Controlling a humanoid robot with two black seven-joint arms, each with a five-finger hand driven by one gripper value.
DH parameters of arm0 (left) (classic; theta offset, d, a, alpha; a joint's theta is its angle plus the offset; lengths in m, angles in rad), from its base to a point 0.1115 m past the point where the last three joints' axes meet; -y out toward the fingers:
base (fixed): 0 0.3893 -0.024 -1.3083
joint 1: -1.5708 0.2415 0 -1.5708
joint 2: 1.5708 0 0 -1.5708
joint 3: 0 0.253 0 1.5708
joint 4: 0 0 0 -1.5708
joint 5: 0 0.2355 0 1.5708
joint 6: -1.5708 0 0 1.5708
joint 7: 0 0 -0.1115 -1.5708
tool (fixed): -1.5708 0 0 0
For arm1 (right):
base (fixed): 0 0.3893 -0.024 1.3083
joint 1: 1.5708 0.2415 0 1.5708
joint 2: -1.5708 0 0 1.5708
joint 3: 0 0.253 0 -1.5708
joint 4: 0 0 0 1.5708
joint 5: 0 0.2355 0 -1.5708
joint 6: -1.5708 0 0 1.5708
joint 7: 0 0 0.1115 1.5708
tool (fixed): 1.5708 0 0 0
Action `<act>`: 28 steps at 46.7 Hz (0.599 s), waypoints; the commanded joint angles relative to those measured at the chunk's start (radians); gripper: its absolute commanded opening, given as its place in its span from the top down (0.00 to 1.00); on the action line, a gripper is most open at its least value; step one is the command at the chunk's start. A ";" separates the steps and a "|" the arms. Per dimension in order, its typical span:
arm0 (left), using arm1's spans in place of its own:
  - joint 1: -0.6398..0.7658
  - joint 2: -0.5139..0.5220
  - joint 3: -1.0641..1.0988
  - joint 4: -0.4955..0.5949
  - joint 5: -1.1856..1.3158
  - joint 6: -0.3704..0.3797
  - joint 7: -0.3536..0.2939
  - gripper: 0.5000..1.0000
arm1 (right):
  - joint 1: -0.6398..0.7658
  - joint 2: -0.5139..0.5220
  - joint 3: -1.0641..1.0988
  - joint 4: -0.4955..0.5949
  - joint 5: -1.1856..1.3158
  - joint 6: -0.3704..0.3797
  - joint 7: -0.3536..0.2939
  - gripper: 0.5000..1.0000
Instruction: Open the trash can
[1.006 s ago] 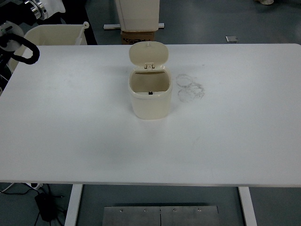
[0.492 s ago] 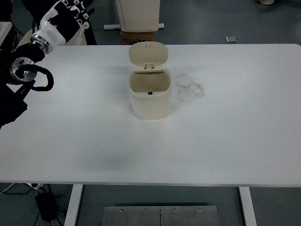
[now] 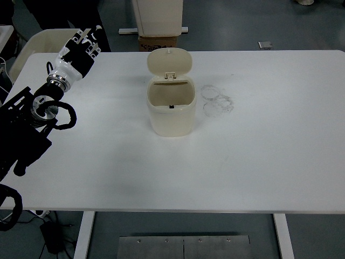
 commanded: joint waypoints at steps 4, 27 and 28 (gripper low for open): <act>0.001 0.001 -0.005 0.002 -0.015 -0.002 -0.001 0.00 | 0.003 0.000 0.002 0.000 -0.001 0.000 0.003 0.01; 0.013 -0.032 -0.039 0.006 -0.038 -0.006 -0.013 0.00 | 0.005 0.000 0.002 0.000 0.008 0.000 0.000 0.01; 0.015 -0.030 -0.039 0.006 -0.038 -0.006 -0.013 0.00 | 0.005 0.000 0.002 0.000 0.007 0.000 0.000 0.01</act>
